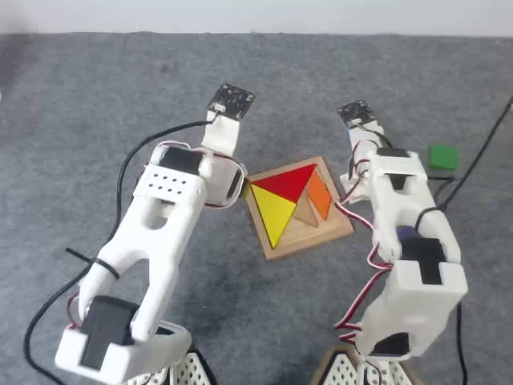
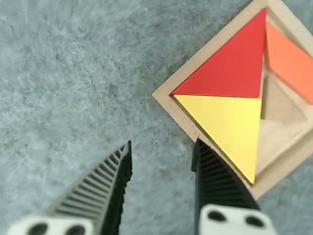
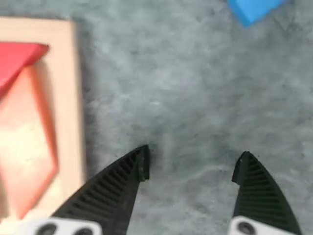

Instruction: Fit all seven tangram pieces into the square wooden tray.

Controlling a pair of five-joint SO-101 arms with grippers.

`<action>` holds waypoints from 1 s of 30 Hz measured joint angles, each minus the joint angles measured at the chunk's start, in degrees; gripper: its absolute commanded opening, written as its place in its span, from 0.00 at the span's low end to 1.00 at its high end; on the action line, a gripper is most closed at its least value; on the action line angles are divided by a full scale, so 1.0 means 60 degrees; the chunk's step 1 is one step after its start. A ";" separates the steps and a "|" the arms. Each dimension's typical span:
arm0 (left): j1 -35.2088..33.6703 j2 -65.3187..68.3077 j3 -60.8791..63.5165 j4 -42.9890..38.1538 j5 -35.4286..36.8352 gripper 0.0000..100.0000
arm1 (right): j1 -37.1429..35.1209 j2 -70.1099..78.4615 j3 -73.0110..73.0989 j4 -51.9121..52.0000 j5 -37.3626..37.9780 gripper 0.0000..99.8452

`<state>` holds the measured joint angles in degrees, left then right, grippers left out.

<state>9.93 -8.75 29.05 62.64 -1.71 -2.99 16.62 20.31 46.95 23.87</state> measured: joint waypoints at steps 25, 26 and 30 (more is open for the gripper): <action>-0.1245 -0.0176 0.0938 -0.1333 0.1319 0.20 | -0.1597 -0.4205 0.2242 0.1407 -0.2374 0.29; -0.1333 -0.0176 0.1011 -0.1495 0.1495 0.20 | -0.1729 -0.4586 0.2242 0.1480 -0.2535 0.29; -0.1978 -0.0176 0.1114 -0.1773 0.2183 0.20 | -0.2740 -0.5421 0.2564 0.1553 -0.3048 0.29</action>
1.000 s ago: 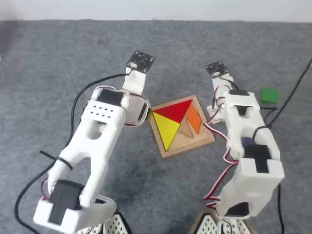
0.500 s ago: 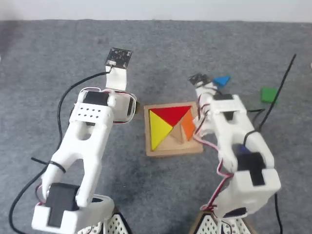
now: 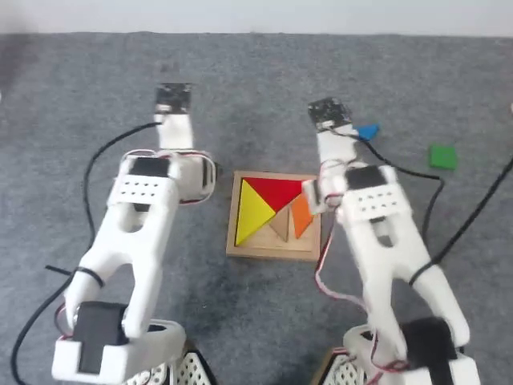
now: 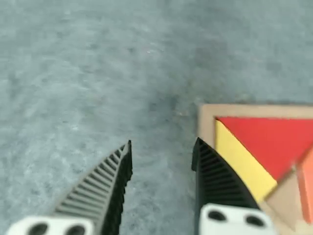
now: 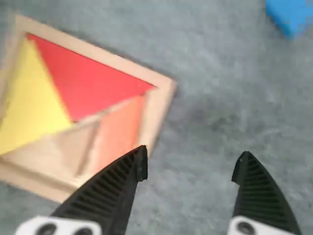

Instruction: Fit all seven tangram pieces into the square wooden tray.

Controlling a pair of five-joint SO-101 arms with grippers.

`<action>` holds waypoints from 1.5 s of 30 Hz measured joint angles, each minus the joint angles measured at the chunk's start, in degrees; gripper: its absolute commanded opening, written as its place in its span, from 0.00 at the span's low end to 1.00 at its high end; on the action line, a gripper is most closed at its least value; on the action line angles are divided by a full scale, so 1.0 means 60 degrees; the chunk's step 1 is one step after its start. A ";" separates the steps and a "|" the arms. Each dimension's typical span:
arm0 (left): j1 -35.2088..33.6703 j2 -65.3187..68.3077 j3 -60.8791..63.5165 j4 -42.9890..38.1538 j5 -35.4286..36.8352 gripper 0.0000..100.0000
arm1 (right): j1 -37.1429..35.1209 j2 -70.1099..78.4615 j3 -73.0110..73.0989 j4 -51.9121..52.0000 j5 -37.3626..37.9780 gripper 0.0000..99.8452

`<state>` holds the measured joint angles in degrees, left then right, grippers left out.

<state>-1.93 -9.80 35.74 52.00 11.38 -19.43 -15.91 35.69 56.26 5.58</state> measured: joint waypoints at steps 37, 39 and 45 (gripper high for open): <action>0.0044 -0.0029 0.0630 -0.0791 0.0630 0.20 | 0.0366 0.3560 -0.0835 -0.1729 -0.0249 0.29; 0.0044 -0.0029 0.0630 -0.0791 0.0630 0.20 | 0.0381 0.3575 -0.0879 -0.1729 -0.0249 0.29; 0.0044 -0.0029 0.0630 -0.0806 0.0630 0.20 | 0.0352 0.3062 -0.0879 -0.1582 -0.0630 0.29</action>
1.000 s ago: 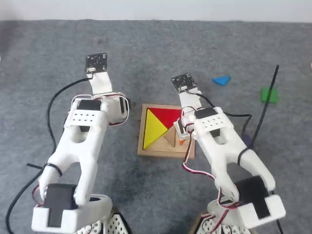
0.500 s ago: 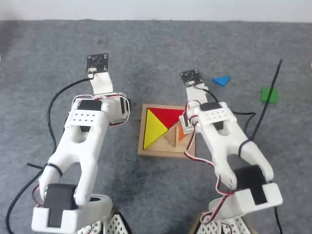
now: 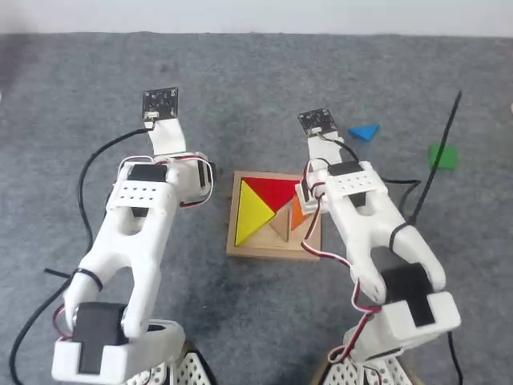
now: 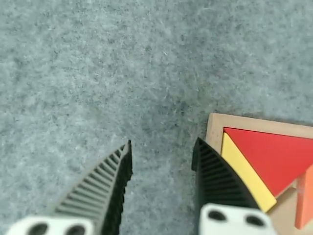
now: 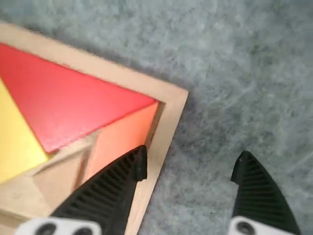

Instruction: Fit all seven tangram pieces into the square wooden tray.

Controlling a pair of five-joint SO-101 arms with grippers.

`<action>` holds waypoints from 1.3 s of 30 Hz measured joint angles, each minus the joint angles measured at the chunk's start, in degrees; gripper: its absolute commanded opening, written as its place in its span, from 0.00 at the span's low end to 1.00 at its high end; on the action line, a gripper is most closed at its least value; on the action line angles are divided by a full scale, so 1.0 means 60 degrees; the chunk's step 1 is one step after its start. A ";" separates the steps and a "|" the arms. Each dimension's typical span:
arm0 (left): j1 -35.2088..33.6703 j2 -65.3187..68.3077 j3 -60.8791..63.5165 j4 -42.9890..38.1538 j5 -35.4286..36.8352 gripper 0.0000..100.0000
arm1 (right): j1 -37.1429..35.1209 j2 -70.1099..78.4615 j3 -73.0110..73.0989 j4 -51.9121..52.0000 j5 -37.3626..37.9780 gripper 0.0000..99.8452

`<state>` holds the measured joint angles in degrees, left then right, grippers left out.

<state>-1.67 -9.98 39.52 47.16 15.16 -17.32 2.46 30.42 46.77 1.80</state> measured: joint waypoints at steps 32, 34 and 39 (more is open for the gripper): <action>-0.0015 0.0000 0.0000 0.0000 0.0000 0.20 | -0.3355 -0.1919 0.2198 0.0249 0.0513 0.29; -0.0015 0.0000 0.0000 0.0000 0.0000 0.20 | -0.3267 -0.1758 0.2095 0.0293 0.0542 0.29; -0.0015 0.0000 0.0000 0.0000 0.0000 0.20 | -0.2579 -0.0908 0.1553 0.0293 0.0586 0.29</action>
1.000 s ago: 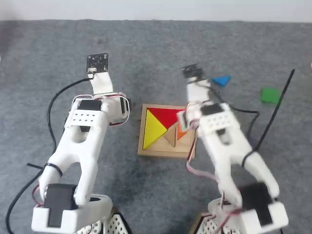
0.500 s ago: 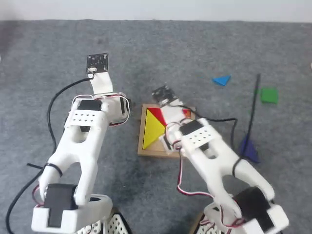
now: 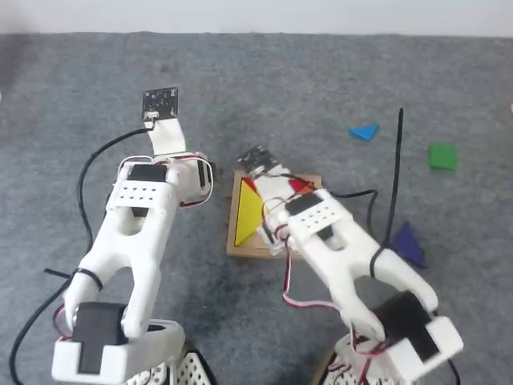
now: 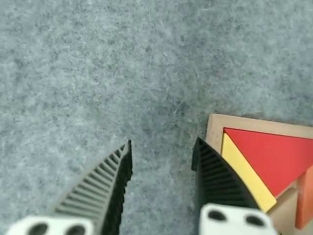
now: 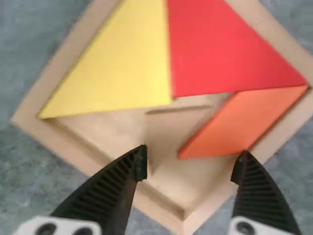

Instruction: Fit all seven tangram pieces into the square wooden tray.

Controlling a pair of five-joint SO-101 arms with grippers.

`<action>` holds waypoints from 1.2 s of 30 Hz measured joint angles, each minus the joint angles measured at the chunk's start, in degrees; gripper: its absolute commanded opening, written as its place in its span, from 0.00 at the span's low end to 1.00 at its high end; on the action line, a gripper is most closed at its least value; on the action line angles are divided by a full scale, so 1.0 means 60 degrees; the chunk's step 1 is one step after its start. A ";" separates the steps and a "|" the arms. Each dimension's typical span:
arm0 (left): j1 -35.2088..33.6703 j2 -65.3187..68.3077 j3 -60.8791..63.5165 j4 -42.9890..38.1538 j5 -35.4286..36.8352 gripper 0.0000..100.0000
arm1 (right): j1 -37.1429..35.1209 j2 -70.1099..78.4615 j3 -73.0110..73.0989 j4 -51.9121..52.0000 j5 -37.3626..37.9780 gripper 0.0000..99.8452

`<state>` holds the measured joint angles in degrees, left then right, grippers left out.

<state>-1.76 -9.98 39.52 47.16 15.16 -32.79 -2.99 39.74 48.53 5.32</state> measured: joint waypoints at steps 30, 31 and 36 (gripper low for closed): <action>0.0000 0.0000 0.0044 0.0000 0.0000 0.20 | 0.1538 -0.0762 -0.2095 0.1685 0.0234 0.29; 0.0000 0.0000 0.0088 -0.0029 0.0000 0.20 | 0.1846 -0.1158 -0.2095 0.1802 0.0234 0.29; 0.0000 0.0000 0.0103 -0.0147 0.0000 0.20 | 0.3971 -0.2388 -0.2608 0.2696 0.1172 0.29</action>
<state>-1.76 -9.98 40.13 46.29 15.16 -8.97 -17.32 24.09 64.70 12.35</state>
